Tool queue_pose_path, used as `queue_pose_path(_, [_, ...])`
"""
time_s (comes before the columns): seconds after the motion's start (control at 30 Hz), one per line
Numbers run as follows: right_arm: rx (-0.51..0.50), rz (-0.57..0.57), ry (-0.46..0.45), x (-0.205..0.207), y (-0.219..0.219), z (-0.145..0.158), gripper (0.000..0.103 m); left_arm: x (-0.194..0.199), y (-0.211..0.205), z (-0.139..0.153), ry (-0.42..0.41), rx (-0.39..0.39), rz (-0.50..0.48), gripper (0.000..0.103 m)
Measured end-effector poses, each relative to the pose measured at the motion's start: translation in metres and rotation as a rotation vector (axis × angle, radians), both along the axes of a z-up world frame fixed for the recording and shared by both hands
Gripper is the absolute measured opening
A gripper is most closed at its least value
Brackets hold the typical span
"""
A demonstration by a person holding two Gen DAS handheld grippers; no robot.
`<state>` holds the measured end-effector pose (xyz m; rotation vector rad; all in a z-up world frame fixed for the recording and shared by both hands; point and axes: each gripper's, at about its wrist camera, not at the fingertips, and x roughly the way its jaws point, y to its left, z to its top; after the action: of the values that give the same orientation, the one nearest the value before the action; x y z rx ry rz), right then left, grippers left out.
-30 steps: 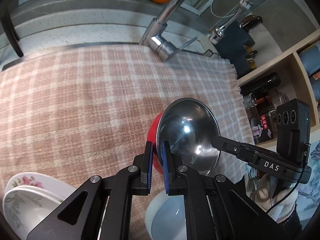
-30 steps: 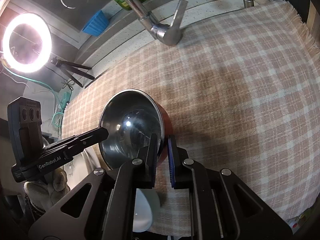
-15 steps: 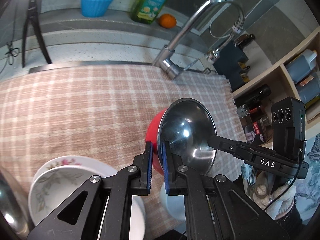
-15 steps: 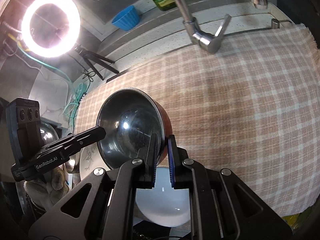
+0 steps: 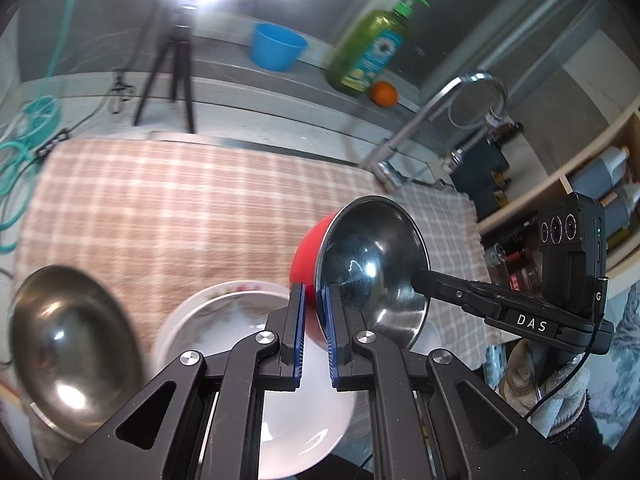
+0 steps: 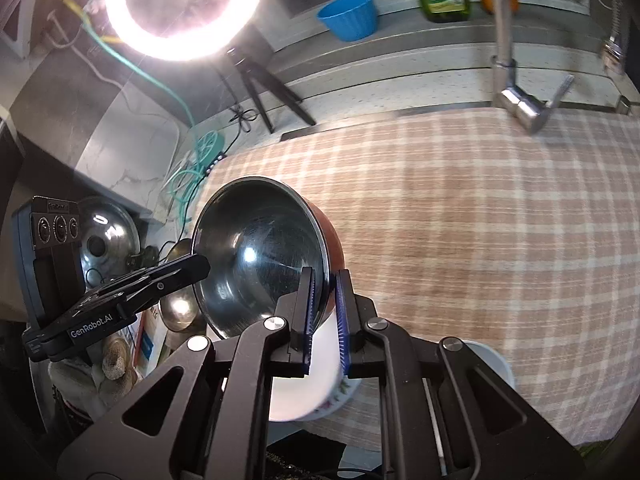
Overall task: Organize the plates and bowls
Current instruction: 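Lift the red-outside bowl with both tools and carry it over the steel bowl, then lower the red-outside bowl into the large steel bowl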
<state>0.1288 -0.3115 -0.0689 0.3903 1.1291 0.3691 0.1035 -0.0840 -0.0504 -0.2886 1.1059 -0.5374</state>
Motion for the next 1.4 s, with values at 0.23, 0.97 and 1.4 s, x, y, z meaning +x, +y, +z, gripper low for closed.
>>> queue_pose_path(0.23, [0.005,0.092,0.005,0.008,0.054,-0.001,0.010,-0.010,0.050,0.001,-0.001,-0.002,0.098,0.008])
queue_pose_path(0.97, [-0.028,0.345,0.034,0.032,0.202,-0.023,0.010,-0.036,0.172,-0.025,0.069,0.031,0.350,0.008])
queue_pose_path(1.4, [-0.097,0.398,0.084,0.039,0.232,-0.053,0.010,-0.034,0.184,-0.051,0.125,0.091,0.364,0.008])
